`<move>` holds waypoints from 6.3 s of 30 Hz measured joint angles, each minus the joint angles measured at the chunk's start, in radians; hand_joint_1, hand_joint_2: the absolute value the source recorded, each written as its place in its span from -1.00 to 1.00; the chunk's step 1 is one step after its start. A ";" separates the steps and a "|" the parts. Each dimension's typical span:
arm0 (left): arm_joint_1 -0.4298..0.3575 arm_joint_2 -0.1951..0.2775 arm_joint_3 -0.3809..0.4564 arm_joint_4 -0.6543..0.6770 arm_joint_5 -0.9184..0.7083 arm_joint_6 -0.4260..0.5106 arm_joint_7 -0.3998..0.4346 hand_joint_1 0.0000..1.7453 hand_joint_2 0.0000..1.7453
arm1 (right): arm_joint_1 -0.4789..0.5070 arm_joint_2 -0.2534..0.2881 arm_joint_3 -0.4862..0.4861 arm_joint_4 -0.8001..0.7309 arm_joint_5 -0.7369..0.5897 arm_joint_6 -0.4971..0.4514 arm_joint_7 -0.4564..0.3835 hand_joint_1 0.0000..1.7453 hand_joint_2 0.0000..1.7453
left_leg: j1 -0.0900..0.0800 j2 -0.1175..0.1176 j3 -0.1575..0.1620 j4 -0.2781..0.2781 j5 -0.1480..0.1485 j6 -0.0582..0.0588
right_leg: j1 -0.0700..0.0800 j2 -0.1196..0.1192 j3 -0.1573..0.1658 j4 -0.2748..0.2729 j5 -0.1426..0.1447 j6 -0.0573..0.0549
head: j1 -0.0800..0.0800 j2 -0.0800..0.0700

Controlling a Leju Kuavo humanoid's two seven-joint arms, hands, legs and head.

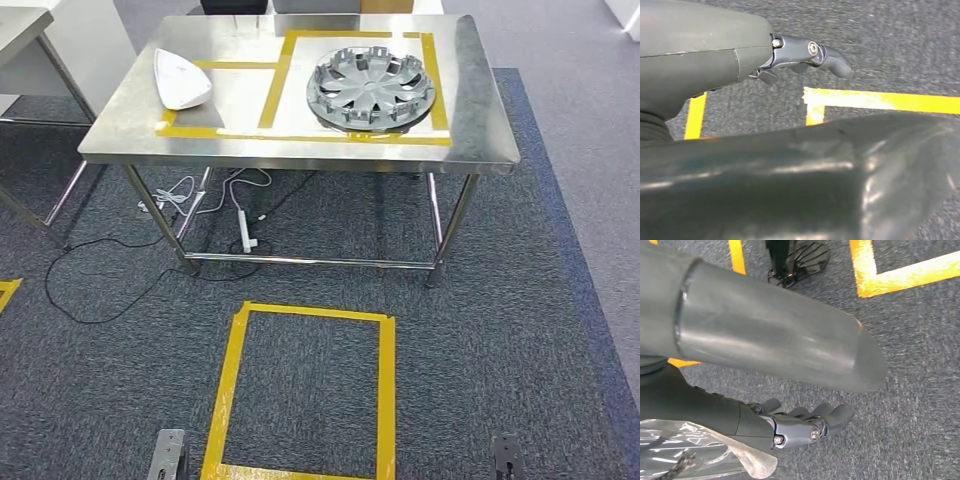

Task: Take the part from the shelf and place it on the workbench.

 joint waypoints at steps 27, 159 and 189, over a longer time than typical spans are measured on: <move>-0.003 -0.012 -0.016 0.000 -0.043 0.010 0.014 -1.00 -1.00 | 0.001 -0.004 0.043 0.014 0.079 -0.040 0.037 -1.00 -1.00 | -0.016 -0.077 0.077 -0.196 0.095 0.019 | -0.012 0.041 -0.029 0.030 0.002 0.015 | -0.001 0.000; -0.041 0.072 -0.084 -0.009 -0.139 0.029 0.019 -1.00 -1.00 | -0.026 0.018 0.050 0.049 0.206 -0.021 0.012 -1.00 -1.00 | -0.028 0.058 0.106 -0.222 0.116 0.036 | 0.004 -0.069 -0.041 0.046 -0.014 0.010 | -0.027 0.000; -0.043 0.077 -0.084 -0.010 -0.142 0.007 0.027 -1.00 -1.00 | -0.025 -0.005 0.089 0.053 0.256 0.031 0.011 -1.00 -1.00 | -0.021 0.038 0.086 -0.184 0.112 0.031 | 0.001 -0.061 -0.033 0.046 -0.021 0.011 | -0.024 0.000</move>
